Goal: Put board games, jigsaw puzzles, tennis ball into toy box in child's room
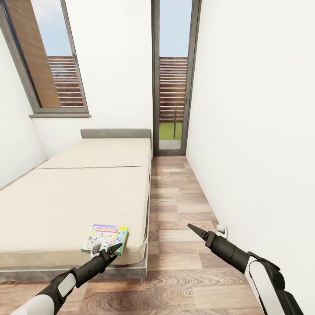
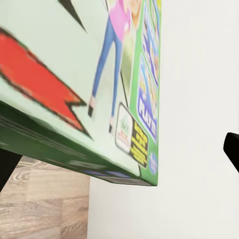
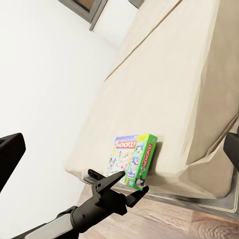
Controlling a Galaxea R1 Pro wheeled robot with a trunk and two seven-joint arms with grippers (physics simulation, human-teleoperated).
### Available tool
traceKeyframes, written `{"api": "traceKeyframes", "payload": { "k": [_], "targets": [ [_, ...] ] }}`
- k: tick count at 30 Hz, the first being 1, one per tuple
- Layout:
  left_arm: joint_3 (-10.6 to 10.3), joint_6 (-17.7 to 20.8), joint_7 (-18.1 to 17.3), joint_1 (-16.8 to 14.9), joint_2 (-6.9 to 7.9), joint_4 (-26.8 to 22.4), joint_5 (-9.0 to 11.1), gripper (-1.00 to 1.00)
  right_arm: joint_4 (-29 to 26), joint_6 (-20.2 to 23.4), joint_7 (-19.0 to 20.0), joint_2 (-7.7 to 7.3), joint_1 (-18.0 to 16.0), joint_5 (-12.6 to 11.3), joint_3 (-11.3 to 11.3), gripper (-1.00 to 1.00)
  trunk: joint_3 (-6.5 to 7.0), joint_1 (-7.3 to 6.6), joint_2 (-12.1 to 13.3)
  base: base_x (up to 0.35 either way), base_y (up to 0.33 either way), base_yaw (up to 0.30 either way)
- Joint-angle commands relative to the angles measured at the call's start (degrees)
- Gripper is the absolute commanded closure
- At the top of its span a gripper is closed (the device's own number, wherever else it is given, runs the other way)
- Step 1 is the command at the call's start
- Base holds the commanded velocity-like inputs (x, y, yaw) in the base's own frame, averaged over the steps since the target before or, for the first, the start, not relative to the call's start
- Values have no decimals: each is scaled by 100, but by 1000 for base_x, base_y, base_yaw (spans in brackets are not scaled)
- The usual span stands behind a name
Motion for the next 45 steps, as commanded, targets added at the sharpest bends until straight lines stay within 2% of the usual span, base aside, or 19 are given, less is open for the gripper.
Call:
{"api": "traceKeyframes", "payload": {
  "k": [1, 45],
  "targets": [
    [-9, 52, -9, -3, 2, 1, 40, -100, -1, 37, 9, 1, -4, -14, -7, -100, -5, -1, -2, 0, 0, 0],
    [-9, 52, -8, -3, 2, 3, 44, -100, -1, 37, 9, 1, -4, -13, -7, -100, -5, -1, -2, 15, 0, 0]
  ]
}}
